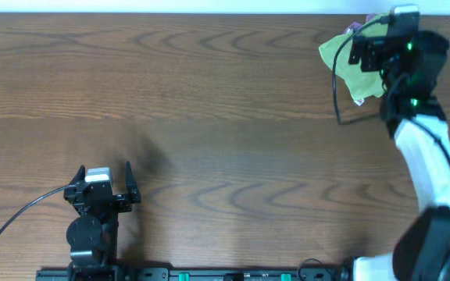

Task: Fold the cloth
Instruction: 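Reach the right gripper to the cloth pile and grasp the green cloth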

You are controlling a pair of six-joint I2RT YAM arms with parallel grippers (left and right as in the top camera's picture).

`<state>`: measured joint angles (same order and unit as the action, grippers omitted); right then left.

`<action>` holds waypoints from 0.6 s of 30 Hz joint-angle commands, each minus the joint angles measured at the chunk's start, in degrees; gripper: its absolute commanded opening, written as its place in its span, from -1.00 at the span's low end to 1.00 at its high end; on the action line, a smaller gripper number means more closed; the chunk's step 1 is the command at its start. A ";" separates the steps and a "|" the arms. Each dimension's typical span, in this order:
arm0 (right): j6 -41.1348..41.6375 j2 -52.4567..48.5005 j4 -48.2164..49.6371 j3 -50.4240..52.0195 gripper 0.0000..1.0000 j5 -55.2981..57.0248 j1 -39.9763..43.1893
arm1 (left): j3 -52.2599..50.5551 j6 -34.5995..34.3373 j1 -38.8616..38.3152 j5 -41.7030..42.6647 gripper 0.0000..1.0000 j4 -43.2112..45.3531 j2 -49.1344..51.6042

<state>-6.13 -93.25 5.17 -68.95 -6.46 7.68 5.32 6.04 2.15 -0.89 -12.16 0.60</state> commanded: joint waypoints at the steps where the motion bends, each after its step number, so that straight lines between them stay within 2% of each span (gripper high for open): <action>1: 1.42 -5.70 -2.05 -5.29 0.98 -0.17 2.08 | -1.01 0.37 0.17 -0.96 0.90 -2.12 -0.28; 8: 1.42 -16.55 -6.19 -11.56 0.98 -0.79 5.05 | -1.01 0.37 0.17 -0.96 0.90 -2.12 -0.28; 18: 1.84 -25.73 -6.21 -11.74 0.98 -1.55 8.28 | -1.01 0.37 0.17 -0.96 0.90 -2.12 -0.28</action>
<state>-5.34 -117.03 -1.08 -79.57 -7.11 15.00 5.32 6.04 2.15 -0.89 -12.16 0.60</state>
